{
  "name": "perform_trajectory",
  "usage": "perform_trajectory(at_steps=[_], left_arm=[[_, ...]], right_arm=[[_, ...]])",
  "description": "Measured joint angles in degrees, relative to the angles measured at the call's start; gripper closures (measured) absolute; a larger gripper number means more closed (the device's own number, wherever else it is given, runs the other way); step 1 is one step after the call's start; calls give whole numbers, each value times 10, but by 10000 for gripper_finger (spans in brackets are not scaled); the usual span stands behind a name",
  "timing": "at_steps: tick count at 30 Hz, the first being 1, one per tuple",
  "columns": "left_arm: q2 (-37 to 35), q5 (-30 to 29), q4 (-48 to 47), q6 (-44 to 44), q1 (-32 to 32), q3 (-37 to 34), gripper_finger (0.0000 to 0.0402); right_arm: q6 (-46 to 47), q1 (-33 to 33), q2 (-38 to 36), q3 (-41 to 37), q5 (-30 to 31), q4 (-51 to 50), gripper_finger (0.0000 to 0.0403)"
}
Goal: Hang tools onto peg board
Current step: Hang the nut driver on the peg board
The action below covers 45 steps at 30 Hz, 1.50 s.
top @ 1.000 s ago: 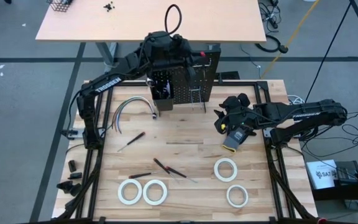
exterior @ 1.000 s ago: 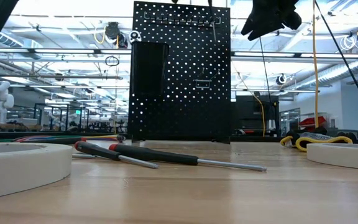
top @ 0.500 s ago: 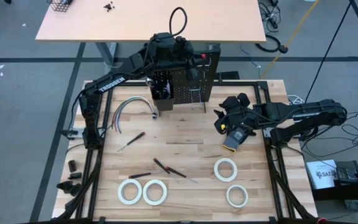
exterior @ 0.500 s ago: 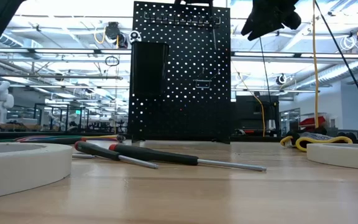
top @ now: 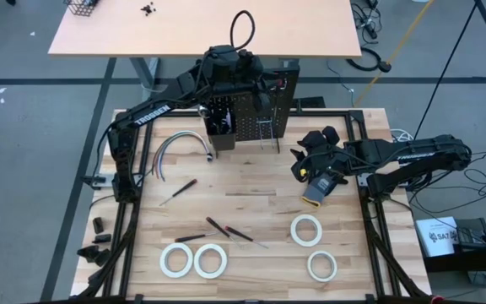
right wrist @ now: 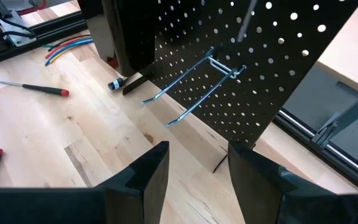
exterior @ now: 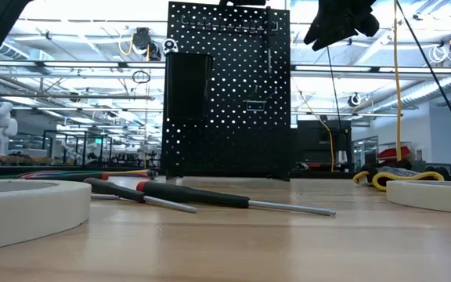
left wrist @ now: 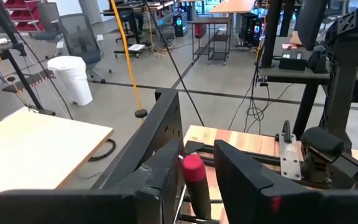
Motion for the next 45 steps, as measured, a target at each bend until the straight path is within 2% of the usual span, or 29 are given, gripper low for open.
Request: perform_trajectory(at_steps=[7,11,15,20,24,28,31,35,41,45], left_arm=[[-29,-4,-4,-3,0,-1,295],[-64,5,-55,-2,0,-1,295],[-99,20,-172,-1,-10,-1,295],[-138,29,-380,-3,-45,0,295],[-149,72,-514,-2,-103,-1,295],[-158,76,-571,-24,-171,-2,295],[-178,76,-567,-53,-214,-31,295],[-236,75,-514,-100,-262,-110,294],[-376,23,-335,-203,-307,-313,294],[-468,-13,-213,-290,-324,-470,294]], right_arm=[[0,0,0,0,-2,0,245],[-7,0,0,0,-8,2,245],[-47,0,2,0,-63,32,245],[-110,0,23,0,-141,87,245],[-158,0,57,0,-185,141,245],[-198,0,105,0,-223,199,245],[-221,0,141,0,-255,239,245],[-236,-1,176,0,-295,278,245],[-236,-12,186,0,-359,302,245],[-235,-12,190,0,-363,307,245]])
